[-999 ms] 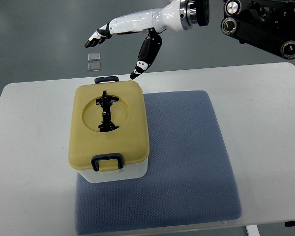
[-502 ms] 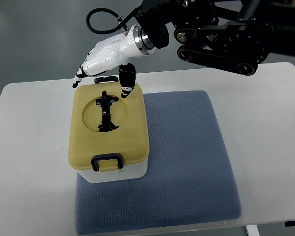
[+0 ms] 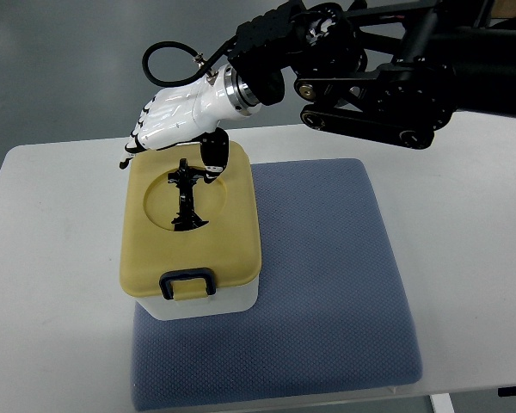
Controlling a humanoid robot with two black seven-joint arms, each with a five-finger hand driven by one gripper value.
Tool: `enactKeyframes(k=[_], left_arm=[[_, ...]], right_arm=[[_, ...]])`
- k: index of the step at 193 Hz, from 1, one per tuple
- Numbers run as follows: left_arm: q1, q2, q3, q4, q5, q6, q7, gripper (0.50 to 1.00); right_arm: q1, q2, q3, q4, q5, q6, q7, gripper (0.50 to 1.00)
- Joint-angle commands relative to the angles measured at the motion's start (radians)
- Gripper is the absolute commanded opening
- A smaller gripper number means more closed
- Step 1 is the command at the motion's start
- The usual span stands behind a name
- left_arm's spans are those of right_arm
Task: Open white storage box with right hand
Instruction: 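Lower the right hand and close its fingers around the black lid handle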
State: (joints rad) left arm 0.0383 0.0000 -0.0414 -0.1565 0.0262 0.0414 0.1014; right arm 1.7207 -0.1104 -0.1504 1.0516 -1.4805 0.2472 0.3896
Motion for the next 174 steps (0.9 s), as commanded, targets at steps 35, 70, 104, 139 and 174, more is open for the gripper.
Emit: enactKeyframes(k=[35, 70, 104, 139, 174], left_arm=[[0.0, 0.0, 0.0, 0.0, 0.0, 0.0, 0.0, 1.0], [0.0, 0.0, 0.0, 0.0, 0.0, 0.0, 0.0, 1.0], [0.0, 0.0, 0.0, 0.0, 0.0, 0.0, 0.0, 1.0], [0.0, 0.0, -0.002, 0.0, 0.0, 0.0, 0.0, 1.0], [0.0, 0.0, -0.002, 0.0, 0.0, 0.0, 0.0, 1.0]], right_arm=[[-0.043, 0.001, -0.001, 0.001, -0.031, -0.037, 0.003, 0.921], [-0.047, 0.003, -0.003, 0.001, -0.044, -0.042, 0.043, 0.86], [-0.052, 0.003, -0.003, 0.001, -0.044, -0.055, 0.048, 0.825], [-0.064, 0.001, -0.011, 0.001, -0.047, -0.062, 0.049, 0.721], [-0.064, -0.003, -0.015, 0.001, -0.047, -0.065, 0.049, 0.635]])
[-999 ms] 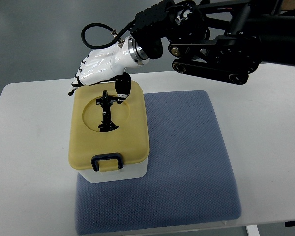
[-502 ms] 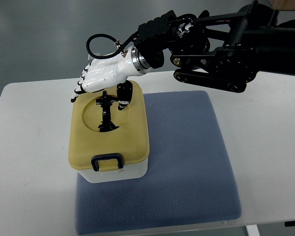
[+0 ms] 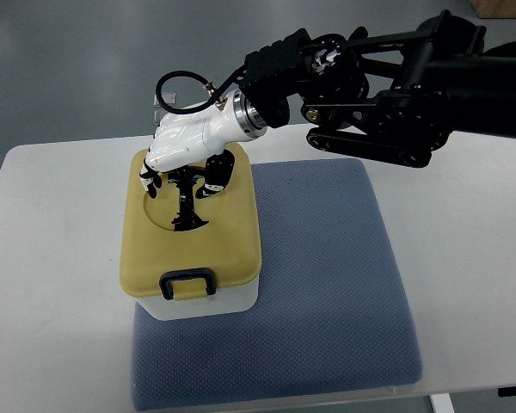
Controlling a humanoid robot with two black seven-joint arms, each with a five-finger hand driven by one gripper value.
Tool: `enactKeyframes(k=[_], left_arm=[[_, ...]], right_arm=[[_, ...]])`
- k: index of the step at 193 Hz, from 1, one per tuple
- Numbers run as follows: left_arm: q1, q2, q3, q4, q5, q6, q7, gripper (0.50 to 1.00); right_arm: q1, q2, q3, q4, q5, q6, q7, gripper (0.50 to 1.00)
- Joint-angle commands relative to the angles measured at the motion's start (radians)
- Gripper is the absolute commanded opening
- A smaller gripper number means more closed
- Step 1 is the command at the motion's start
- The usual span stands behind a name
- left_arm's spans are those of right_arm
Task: Open white storage box with right hand
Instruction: 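Lower the right hand and close its fingers around the black lid handle, then lift the yellow lid off the white box with the right hand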
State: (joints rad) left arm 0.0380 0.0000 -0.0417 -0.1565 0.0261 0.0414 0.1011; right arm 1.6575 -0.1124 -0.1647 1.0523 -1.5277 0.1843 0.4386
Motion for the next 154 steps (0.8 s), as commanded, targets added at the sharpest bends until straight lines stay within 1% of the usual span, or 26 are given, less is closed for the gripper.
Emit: enactKeyframes(k=[1, 3, 18, 20, 21, 26, 27, 29, 43, 66, 83, 103, 116, 131, 154], left_arm=[[0.0, 0.0, 0.0, 0.0, 0.0, 0.0, 0.0, 1.0], [0.0, 0.0, 0.0, 0.0, 0.0, 0.0, 0.0, 1.0], [0.0, 0.0, 0.0, 0.0, 0.0, 0.0, 0.0, 1.0], [0.0, 0.0, 0.0, 0.0, 0.0, 0.0, 0.0, 1.0], [0.0, 0.0, 0.0, 0.0, 0.0, 0.0, 0.0, 1.0], [0.0, 0.0, 0.0, 0.0, 0.0, 0.0, 0.0, 1.0], [-0.001, 0.0, -0.001, 0.0, 0.0, 0.0, 0.0, 1.0], [0.0, 0.0, 0.0, 0.0, 0.0, 0.0, 0.0, 1.0], [0.0, 0.0, 0.0, 0.0, 0.0, 0.0, 0.0, 1.0], [0.0, 0.0, 0.0, 0.0, 0.0, 0.0, 0.0, 1.0], [0.0, 0.0, 0.0, 0.0, 0.0, 0.0, 0.0, 1.0], [0.0, 0.0, 0.0, 0.0, 0.0, 0.0, 0.0, 1.0], [0.0, 0.0, 0.0, 0.0, 0.0, 0.0, 0.0, 1.0], [0.0, 0.0, 0.0, 0.0, 0.0, 0.0, 0.0, 1.0], [0.0, 0.0, 0.0, 0.0, 0.0, 0.0, 0.0, 1.0]], right_arm=[[-0.001, -0.001, -0.001, 0.0, 0.0, -0.002, 0.0, 0.627], [-0.001, -0.001, -0.001, 0.0, 0.0, -0.002, 0.0, 0.627], [-0.001, -0.001, 0.001, 0.0, 0.0, -0.002, 0.0, 0.55], [-0.001, -0.001, 0.001, 0.0, 0.0, -0.002, 0.0, 0.549], [-0.001, -0.001, 0.001, 0.0, 0.001, -0.003, 0.0, 0.537], [0.001, -0.003, 0.001, 0.0, 0.0, -0.003, 0.0, 0.515], [0.001, -0.003, 0.001, 0.0, 0.001, -0.003, 0.0, 0.503], [0.001, -0.003, 0.001, 0.0, 0.001, -0.003, 0.0, 0.5], [0.002, -0.004, 0.002, 0.0, 0.001, -0.013, 0.002, 0.5], [0.007, -0.007, 0.004, 0.002, 0.001, -0.068, 0.028, 0.5], [0.013, -0.01, 0.008, 0.002, 0.001, -0.08, 0.043, 0.5], [0.036, -0.016, 0.017, 0.002, 0.003, -0.083, 0.045, 0.5], [0.067, -0.033, 0.025, 0.002, 0.003, -0.083, 0.048, 0.5], [0.085, -0.061, 0.033, 0.002, 0.006, -0.083, 0.066, 0.5], [0.119, -0.147, 0.048, 0.02, 0.014, -0.083, 0.077, 0.5]])
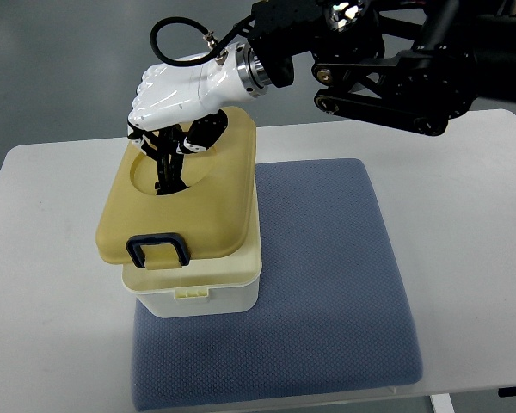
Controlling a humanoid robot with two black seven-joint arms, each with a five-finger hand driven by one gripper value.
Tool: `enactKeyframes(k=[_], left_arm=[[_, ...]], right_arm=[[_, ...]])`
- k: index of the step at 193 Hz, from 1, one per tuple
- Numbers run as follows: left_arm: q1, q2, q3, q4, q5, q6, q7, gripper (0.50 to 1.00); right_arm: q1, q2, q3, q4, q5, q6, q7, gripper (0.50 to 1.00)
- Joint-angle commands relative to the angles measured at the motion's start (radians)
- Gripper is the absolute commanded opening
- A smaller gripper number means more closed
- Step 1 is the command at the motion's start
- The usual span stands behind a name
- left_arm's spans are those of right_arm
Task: Open white storage box with right hand
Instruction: 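Lift the yellow lid off the white box with the right hand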
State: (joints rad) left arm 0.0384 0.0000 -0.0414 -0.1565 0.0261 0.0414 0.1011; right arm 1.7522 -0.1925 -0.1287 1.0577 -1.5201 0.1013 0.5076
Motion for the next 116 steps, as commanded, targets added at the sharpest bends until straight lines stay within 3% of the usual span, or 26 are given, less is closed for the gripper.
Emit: enactKeyframes(k=[1, 60, 116], left_arm=[[-0.002, 0.0, 0.0, 0.0, 0.0, 0.0, 0.0, 1.0], [0.0, 0.0, 0.0, 0.0, 0.0, 0.0, 0.0, 1.0], [0.0, 0.0, 0.0, 0.0, 0.0, 0.0, 0.0, 1.0]], right_arm=[[0.026, -0.076, 0.015, 0.018, 0.006, 0.0, 0.009, 0.5], [0.012, -0.335, 0.044, 0.067, 0.014, -0.009, 0.035, 0.5], [-0.106, -0.496, 0.032, 0.067, 0.009, -0.072, 0.054, 0.5]])
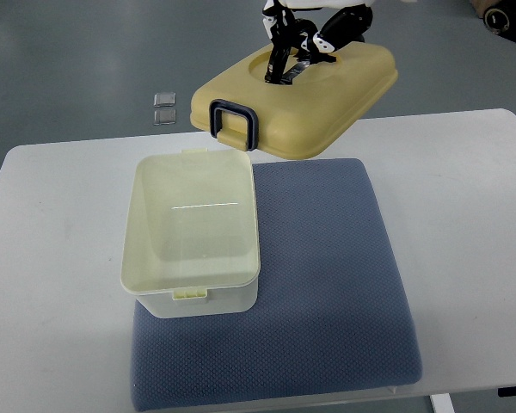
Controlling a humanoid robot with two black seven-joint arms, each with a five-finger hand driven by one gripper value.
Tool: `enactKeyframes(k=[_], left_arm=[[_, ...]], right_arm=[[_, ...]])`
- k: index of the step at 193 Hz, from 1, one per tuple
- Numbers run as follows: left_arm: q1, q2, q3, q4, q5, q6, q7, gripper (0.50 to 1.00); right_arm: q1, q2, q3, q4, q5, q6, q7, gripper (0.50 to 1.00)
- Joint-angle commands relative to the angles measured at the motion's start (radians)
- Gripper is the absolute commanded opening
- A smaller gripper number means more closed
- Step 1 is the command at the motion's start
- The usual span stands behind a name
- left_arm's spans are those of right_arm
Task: Open white storage box with right hand
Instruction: 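Lift the yellow lid off the white box with the right hand, then carry the lid beside the box and lower it onto the mat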
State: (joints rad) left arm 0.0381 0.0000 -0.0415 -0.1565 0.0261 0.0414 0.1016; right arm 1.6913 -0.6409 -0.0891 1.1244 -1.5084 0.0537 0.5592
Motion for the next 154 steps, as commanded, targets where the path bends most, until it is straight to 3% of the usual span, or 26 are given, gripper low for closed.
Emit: enactKeyframes(k=[1, 64, 154], left_arm=[[0.0, 0.0, 0.0, 0.0, 0.0, 0.0, 0.0, 1.0], [0.0, 0.0, 0.0, 0.0, 0.0, 0.0, 0.0, 1.0], [0.0, 0.0, -0.001, 0.0, 0.0, 0.0, 0.0, 1.0]], right_arm=[[-0.051, -0.051, -0.009, 0.0, -0.003, -0.029, 0.002, 0.5], [-0.246, -0.1, -0.014, 0.0, -0.058, -0.127, 0.002, 0.5], [-0.453, -0.034, -0.014, -0.017, -0.082, -0.224, -0.008, 0.5]])
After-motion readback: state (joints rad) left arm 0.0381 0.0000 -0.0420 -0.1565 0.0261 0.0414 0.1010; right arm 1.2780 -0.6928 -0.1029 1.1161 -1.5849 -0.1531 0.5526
